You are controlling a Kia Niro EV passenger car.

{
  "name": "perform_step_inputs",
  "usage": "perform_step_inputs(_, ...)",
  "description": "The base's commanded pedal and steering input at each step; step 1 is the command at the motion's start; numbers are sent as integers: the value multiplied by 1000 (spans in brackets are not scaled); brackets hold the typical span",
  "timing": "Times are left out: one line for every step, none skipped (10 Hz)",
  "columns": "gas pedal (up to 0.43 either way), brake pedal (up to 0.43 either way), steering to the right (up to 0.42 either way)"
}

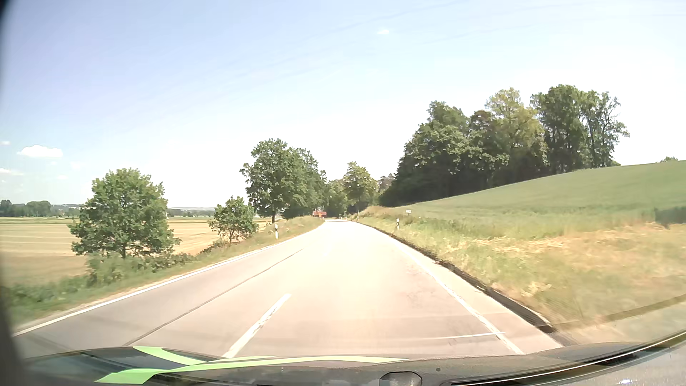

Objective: Follow the waypoints while adhering to traffic rules and regulations

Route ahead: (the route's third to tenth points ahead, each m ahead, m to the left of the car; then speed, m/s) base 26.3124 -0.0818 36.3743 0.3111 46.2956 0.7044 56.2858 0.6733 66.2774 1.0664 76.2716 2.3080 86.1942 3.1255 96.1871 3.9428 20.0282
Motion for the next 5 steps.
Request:
perform_step_inputs(240, 0, -9)
perform_step_inputs(240, 0, -9)
perform_step_inputs(240, 0, -9)
perform_step_inputs(240, 0, -9)
perform_step_inputs(220, 0, -8)
